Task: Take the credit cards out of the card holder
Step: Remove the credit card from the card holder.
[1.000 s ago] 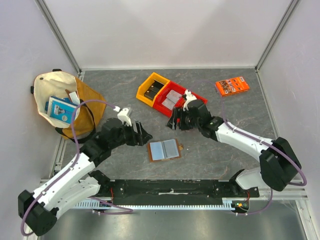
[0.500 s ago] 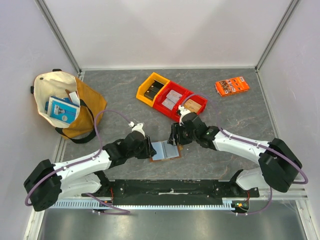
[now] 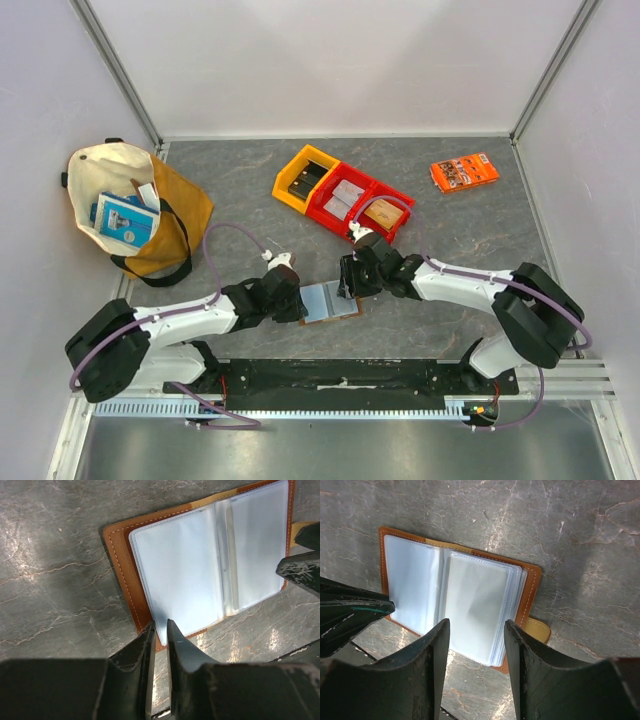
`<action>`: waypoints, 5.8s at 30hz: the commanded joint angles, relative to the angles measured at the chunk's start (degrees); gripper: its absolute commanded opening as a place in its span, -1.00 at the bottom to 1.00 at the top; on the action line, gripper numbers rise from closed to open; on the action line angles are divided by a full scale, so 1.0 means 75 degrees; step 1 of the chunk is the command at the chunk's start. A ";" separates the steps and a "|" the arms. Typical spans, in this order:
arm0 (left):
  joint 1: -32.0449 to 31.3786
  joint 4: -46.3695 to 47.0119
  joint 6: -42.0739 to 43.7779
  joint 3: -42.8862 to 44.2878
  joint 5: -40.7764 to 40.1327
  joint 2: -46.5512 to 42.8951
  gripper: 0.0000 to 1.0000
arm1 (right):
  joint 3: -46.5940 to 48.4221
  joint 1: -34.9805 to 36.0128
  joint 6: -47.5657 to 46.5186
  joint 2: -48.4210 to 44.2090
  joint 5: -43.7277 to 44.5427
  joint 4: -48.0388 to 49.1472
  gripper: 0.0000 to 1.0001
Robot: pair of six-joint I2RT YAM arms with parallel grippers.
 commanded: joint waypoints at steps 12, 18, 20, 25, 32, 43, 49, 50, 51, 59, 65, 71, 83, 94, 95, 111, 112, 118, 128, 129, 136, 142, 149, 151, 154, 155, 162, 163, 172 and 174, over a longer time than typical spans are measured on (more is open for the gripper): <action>-0.0082 -0.0094 -0.0278 0.0202 -0.0170 0.0548 -0.69 | 0.0058 0.0143 -0.0096 0.0471 0.0105 0.0049 -0.02; -0.0093 -0.0024 -0.0255 0.0178 -0.0112 0.0560 -0.69 | 0.0070 0.0237 0.0044 0.0718 -0.0632 0.0528 -0.02; -0.0093 0.0012 -0.0243 0.0190 -0.0088 0.0583 -0.70 | 0.0082 0.0284 0.0220 0.0788 -0.0972 0.0797 -0.02; -0.0117 0.0094 -0.0266 0.0143 -0.0064 0.0560 -0.70 | 0.0304 0.0541 0.0606 0.0975 -0.1734 0.1547 -0.02; -0.0117 0.0176 -0.0372 -0.0032 -0.0100 0.0384 -0.70 | 0.1065 0.1338 0.0736 0.1163 -0.2052 0.1760 -0.02; -0.0117 -0.0093 -0.1027 -0.0583 -0.0766 -0.1219 -0.55 | 0.1090 0.1538 0.0175 0.0509 -0.1036 0.1069 0.07; -0.0117 -0.0843 -0.1075 -0.0502 -0.1072 -0.2439 -0.32 | 0.0915 0.1035 -0.0271 -0.0277 0.0197 0.0038 0.16; -0.0117 -0.0890 -0.1052 -0.0432 -0.1072 -0.2568 -0.30 | 0.0879 0.0941 -0.0318 -0.0325 0.0256 -0.0033 0.17; -0.0117 -0.0891 -0.1017 -0.0350 -0.1026 -0.2650 -0.28 | 0.0856 0.0847 -0.0353 -0.0313 0.0361 -0.0126 0.17; -0.0105 -0.0153 -0.0255 0.0611 -0.0287 -0.1412 -0.40 | 0.0715 0.0471 -0.0471 0.0131 0.0690 -0.0244 0.11; -0.0117 0.0059 -0.0126 0.0659 -0.0474 -0.0461 -0.59 | 0.0715 0.0471 -0.0506 0.0530 0.0819 -0.0268 0.08; -0.0117 -0.0199 -0.0044 0.0554 -0.0322 0.0114 -0.62 | 0.0703 0.0471 -0.0529 0.0706 0.0878 -0.0256 0.08; -0.0128 -0.0633 0.0015 0.0319 -0.0228 0.0337 -0.67 | 0.0668 0.0471 -0.0529 0.0941 0.0585 -0.0221 0.07; -0.0117 -0.0539 0.0085 0.0366 -0.0088 0.0524 -0.68 | 0.0680 0.0471 -0.0447 0.0777 0.0034 -0.0104 -0.06; -0.0117 -0.0539 0.0085 0.0343 -0.0088 0.0524 -0.69 | 0.0680 0.0471 -0.0447 0.0765 0.0045 -0.0104 -0.06; -0.0117 -0.0492 0.0073 0.0319 -0.0076 0.0372 -0.69 | 0.0797 0.0471 -0.0155 -0.0114 -0.0996 0.0119 0.00; -0.0117 -0.0492 0.0062 0.0307 -0.0064 0.0337 -0.69 | 0.0797 0.0483 -0.0131 -0.0079 -0.1102 0.0200 0.01; -0.0117 -0.0504 -0.0125 0.0143 -0.0228 -0.0212 -0.69 | 0.0703 0.0611 0.0196 0.0389 -0.2086 0.0997 0.08; -0.0117 -0.1218 -0.0606 -0.0220 -0.0908 -0.1864 -0.67 | 0.0820 0.0788 0.0256 0.1058 -0.2440 0.1420 0.11; -0.0117 -0.1277 -0.0629 -0.0243 -0.0943 -0.2017 -0.67 | 0.0809 0.0776 0.0233 0.0988 -0.2381 0.1396 0.11; -0.0117 -0.0729 -0.0443 -0.0080 -0.0523 -0.2149 -0.67 | 0.0481 0.0168 0.0209 0.0706 -0.2146 0.1431 -0.01; 0.0023 0.0175 -0.0255 0.0155 -0.0146 -0.1072 -0.76 | 0.0059 -0.0477 0.0431 0.0869 -0.2859 0.2355 -0.10; 0.0422 0.0422 -0.0184 0.0026 0.0158 -0.0425 -0.90 | -0.0070 -0.0665 0.0537 0.1502 -0.3399 0.3025 -0.15; 0.0434 0.0422 -0.0243 -0.0091 0.0158 -0.0378 -0.92 | -0.0082 -0.0700 0.0572 0.1690 -0.3470 0.3189 -0.16; 0.0446 0.0341 -0.0290 -0.0197 0.0135 -0.0285 -0.94 | -0.0071 -0.0736 0.0572 0.1971 -0.3505 0.3353 -0.17; 0.0457 0.0294 -0.0290 -0.0220 0.0135 -0.0249 -0.94 | -0.0070 -0.0747 0.0572 0.2076 -0.3528 0.3423 -0.18; 0.0457 0.0117 -0.0302 -0.0349 0.0123 0.0125 -0.96 | -0.0223 -0.0771 0.0818 0.2522 -0.3938 0.4056 -0.25; 0.0457 0.0106 -0.0302 -0.0349 0.0135 0.0161 -0.96 | -0.0246 -0.0782 0.0841 0.2557 -0.3997 0.4126 -0.28; 0.0457 0.0012 -0.0266 -0.0302 0.0123 0.0302 -0.96 | -0.0515 -0.0923 0.1017 0.2675 -0.4431 0.4759 -0.66; 0.0481 -0.0035 -0.0266 -0.0302 0.0111 0.0267 -0.97 | -0.0609 -0.0993 0.1076 0.2675 -0.4559 0.4934 -0.81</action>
